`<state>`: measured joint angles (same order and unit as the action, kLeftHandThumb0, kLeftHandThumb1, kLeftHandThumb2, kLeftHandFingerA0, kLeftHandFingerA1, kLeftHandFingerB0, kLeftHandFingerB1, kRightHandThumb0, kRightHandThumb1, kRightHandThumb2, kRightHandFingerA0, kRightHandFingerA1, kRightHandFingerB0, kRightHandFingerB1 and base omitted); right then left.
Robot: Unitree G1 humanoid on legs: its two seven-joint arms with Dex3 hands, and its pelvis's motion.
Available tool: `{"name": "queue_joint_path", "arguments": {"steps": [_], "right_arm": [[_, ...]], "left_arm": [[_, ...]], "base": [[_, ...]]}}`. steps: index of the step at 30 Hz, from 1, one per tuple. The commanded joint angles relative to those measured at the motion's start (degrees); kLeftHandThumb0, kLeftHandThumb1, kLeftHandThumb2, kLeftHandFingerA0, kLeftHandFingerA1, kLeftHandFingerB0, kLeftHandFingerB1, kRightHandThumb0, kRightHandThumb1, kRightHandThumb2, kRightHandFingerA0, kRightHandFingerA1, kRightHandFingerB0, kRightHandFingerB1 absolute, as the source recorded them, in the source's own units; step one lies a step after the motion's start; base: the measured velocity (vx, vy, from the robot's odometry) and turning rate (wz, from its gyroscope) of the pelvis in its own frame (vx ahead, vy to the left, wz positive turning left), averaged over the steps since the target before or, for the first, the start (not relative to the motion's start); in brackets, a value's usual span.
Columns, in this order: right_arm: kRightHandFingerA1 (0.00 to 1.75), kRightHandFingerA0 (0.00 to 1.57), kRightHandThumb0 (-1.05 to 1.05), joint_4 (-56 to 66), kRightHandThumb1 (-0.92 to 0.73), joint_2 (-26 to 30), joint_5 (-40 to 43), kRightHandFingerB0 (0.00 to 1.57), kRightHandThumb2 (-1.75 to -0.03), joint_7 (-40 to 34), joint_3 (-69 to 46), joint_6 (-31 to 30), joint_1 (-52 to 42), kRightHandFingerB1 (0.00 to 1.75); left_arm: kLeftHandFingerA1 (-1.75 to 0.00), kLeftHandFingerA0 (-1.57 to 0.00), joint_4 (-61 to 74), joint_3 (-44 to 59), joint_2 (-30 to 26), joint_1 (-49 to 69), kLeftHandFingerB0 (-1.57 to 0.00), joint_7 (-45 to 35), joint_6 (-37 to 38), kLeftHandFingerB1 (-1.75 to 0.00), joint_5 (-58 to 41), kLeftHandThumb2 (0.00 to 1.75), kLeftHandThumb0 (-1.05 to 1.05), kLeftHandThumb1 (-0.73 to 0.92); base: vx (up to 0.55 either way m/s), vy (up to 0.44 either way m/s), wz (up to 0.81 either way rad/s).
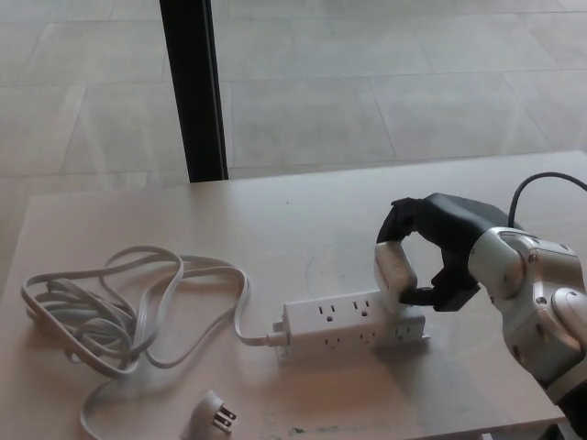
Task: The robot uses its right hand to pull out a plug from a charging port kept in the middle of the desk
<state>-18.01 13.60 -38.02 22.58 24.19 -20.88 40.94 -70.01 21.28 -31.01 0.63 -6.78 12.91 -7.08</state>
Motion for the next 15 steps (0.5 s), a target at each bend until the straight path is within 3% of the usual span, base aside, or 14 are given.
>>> {"name": "queue_joint_path", "arguments": {"steps": [1,2,3,4,5,6,8,9,10,11,12,13,15], "right_arm": [[1.69,1.11,-0.35,0.97,-0.53,-1.02,1.88,0.63,-0.94,0.14,-0.96,-0.2,1.1,0.95],[1.75,0.91,-0.36,0.91,-0.62,-1.09,2.17,0.76,-0.83,0.16,-1.48,-0.54,1.41,0.92],[1.75,0.88,-0.39,0.92,-0.66,-0.98,1.91,0.72,-0.75,-0.07,-1.62,-0.67,1.68,0.73],[1.75,0.86,-0.35,1.8,-0.65,-1.0,1.7,0.68,-0.72,-0.72,-2.35,-1.35,2.08,0.75],[1.31,1.14,-0.41,2.39,-0.5,-0.89,1.2,0.78,-0.98,-0.89,-2.44,-1.79,2.35,0.86],[1.75,0.77,-0.35,2.71,-0.65,-0.93,1.04,0.75,-0.7,-0.78,-2.68,-2.4,2.66,1.07],[1.75,0.77,-0.35,2.81,-0.65,-1.28,1.06,0.75,-0.7,-0.58,-2.93,-3.11,2.9,1.07],[1.75,0.75,-0.32,2.58,-0.55,-0.95,1.3,0.74,-0.96,-0.77,-3.75,-2.87,4.25,1.18],[1.75,0.84,-0.27,2.1,-0.51,-0.88,2.08,0.73,-1.09,-1.66,-4.65,-1.48,4.82,1.36],[1.75,0.85,-0.29,1.99,-0.49,-0.58,2.37,0.76,-1.14,-1.56,-5.15,-1.18,5.51,1.43],[1.75,0.87,-0.29,1.49,-0.48,-0.22,2.75,0.78,-1.11,-1.72,-5.65,-0.12,6.37,1.46],[1.75,0.99,-0.24,1.16,-0.56,0.09,2.81,0.77,-0.82,-1.61,-5.95,-0.03,7.03,0.7],[1.75,0.99,-0.24,0.58,-0.56,0.57,2.96,0.77,-0.82,-1.47,-6.4,0.16,8.06,0.7]], "left_arm": [[-0.54,-0.76,0.05,0.71,-0.83,-0.02,-0.62,-0.23,0.7,-0.42,-0.73,0.77,-0.84,0.92],[-0.54,-0.75,0.37,0.75,-0.83,0.0,-0.63,-0.25,0.32,-0.43,-0.81,0.77,-0.83,0.92],[-0.52,-0.75,0.38,0.76,-0.82,0.01,-0.62,-0.24,0.35,-0.42,-0.78,0.77,-0.82,0.92],[-0.57,-0.71,0.51,0.6,-0.85,0.3,-0.57,-0.62,1.03,-0.48,-0.56,0.94,-0.89,0.8],[-0.52,-0.74,0.48,0.74,-0.81,0.4,-0.61,-0.77,1.28,-0.41,-0.69,0.77,-0.82,0.92],[-0.52,-0.75,0.44,0.84,-0.79,0.36,-0.62,-0.73,1.19,-0.41,-0.77,0.77,-0.82,0.92],[-0.52,-0.75,0.34,0.98,-0.8,0.46,-0.62,-0.62,0.98,-0.41,-0.81,0.77,-0.82,0.92],[-0.52,-0.74,0.27,1.09,-0.77,0.54,-0.62,-0.78,1.17,-0.41,-0.87,0.77,-0.85,0.92],[-0.52,-0.73,0.2,1.25,-0.7,0.58,-0.61,-0.86,1.24,-0.42,-0.99,0.75,-0.85,0.92],[-0.58,-0.73,0.26,1.22,-0.74,0.57,-0.58,-0.82,1.04,-0.48,-0.92,0.94,-0.91,0.79],[-0.52,-0.72,0.32,1.3,-0.65,0.74,-0.61,-0.55,1.12,-0.42,-0.92,0.76,-0.86,0.92],[-0.58,-0.72,0.28,1.31,-0.65,0.76,-0.56,-0.65,1.28,-0.47,-0.9,0.94,-0.9,0.8],[-0.58,-0.72,0.23,1.33,-0.65,0.8,-0.56,-0.79,1.52,-0.47,-0.85,0.94,-0.9,0.8]], "base": [[0.0,0.0,0.0],[0.0,0.0,0.0],[0.0,0.0,0.0],[0.0,0.0,0.0],[0.0,0.0,0.0],[0.0,0.0,0.0],[0.0,0.0,0.0],[0.0,0.0,0.0],[0.0,0.0,0.0],[0.0,0.0,0.0],[0.0,0.0,0.0],[0.0,0.0,0.0],[0.0,0.0,0.0]]}}
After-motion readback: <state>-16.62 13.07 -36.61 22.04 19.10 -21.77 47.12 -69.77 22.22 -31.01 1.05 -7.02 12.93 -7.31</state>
